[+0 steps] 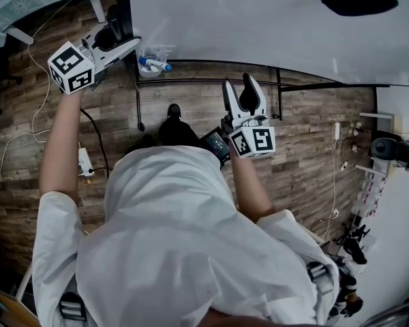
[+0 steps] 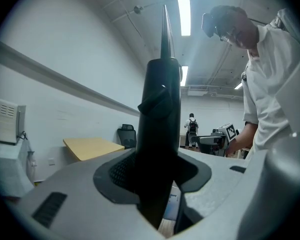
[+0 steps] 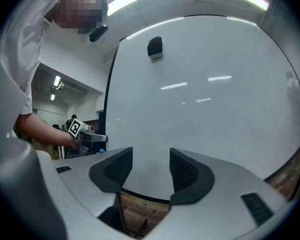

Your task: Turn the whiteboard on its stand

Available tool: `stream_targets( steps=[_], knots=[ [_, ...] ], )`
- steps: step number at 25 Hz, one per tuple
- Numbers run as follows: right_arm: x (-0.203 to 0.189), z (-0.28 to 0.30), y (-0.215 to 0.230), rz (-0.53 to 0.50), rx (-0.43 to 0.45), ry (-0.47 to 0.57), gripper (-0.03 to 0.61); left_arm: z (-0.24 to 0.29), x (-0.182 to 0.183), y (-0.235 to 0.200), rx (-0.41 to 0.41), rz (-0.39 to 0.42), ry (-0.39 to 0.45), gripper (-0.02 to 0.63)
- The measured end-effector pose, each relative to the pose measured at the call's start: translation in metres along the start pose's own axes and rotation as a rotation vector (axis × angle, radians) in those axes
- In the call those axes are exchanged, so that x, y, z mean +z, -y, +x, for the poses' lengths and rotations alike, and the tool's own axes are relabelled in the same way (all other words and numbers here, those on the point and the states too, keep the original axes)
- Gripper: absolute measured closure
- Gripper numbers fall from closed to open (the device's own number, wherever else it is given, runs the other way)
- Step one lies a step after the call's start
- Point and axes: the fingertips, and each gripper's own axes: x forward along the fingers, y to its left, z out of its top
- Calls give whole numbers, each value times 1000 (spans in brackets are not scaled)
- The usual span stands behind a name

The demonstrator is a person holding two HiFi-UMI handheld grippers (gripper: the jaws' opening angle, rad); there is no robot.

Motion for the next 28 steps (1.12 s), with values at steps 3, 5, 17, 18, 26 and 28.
stream_targets(
  steps=[3,5,17,18,26,28],
  knots=[
    [-1,-1,2,-1,-3,-1,351,-1,-1,0,-1,4,1,424],
    [-2,-2,3,0,-8,-4,351,-1,0,0,1,8,5,426],
    [1,2,-5,-4,26,-12,362,-1,6,6,-6,56,-16,437],
    [2,5,-8,-6,32,-13,362,-3,7,5,-6,58,-16,437],
    [-3,19,-16,-3,49,-12,365,-8,4,2,-2,68,-29,439],
    [-6,21,-16,-2,55,-15,365,-8,2,1,-1,64,-31,439]
  ],
)
